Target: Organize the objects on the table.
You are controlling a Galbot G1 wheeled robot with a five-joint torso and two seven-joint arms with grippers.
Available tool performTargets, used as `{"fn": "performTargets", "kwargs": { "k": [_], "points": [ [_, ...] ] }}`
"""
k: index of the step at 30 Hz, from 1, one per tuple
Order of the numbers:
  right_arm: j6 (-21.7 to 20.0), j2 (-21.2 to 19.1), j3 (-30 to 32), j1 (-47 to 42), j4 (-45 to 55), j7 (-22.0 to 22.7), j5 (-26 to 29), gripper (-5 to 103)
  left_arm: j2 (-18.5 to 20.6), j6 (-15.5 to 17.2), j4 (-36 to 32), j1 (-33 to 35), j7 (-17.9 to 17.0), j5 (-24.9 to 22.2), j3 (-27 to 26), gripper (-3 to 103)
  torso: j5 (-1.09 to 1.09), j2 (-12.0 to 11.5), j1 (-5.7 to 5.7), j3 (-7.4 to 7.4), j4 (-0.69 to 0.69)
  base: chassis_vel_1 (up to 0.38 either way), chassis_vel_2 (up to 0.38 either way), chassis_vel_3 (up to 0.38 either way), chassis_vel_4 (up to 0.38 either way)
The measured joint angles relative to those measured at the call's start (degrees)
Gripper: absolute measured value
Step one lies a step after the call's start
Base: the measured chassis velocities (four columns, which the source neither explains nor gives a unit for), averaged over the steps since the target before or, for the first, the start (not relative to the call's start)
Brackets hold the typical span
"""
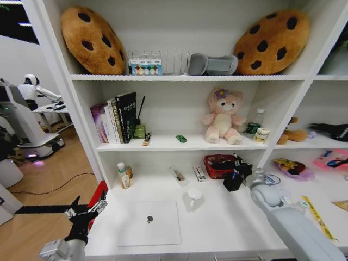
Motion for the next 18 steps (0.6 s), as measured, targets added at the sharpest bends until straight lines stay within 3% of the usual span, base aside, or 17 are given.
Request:
{"fn": "performTargets", "kwargs": {
  "k": [9,10,13,18],
  "points": [
    [0.1,0.4,-2.0,1.3,-1.6,0.4,0.0,9,0.0,0.0,0.0,0.0,0.0,0.0,0.0,100,0.0,0.0,-0.01,0.0,0.01,0.0,0.0,0.0,0.0],
    [-0.2,0.4,-2.3,1.5,-1.6,0.5,0.1,17,0.0,0.0,0.0,0.0,0.0,0.0,0.0,100,0.0,0.0,-0.01,0.0,0.02,0.0,0.0,0.0,0.0],
    [-0.4,0.4,-2.3,1.5,-1.5,0.5,0.2,21,0.0,0.0,0.0,0.0,0.0,0.0,0.0,100,0.0,0.0,-0.01,0.0,0.02,0.0,0.0,0.0,0.0],
    [-1.2,0.5,-1.5,0.0,-0.2,1.4,0.6,43,0.0,0.0,0.0,0.0,0.0,0.0,0.0,100,0.0,0.0,-0.01,0.0,0.01,0.0,0.0,0.0,0.0]
  ]
}}
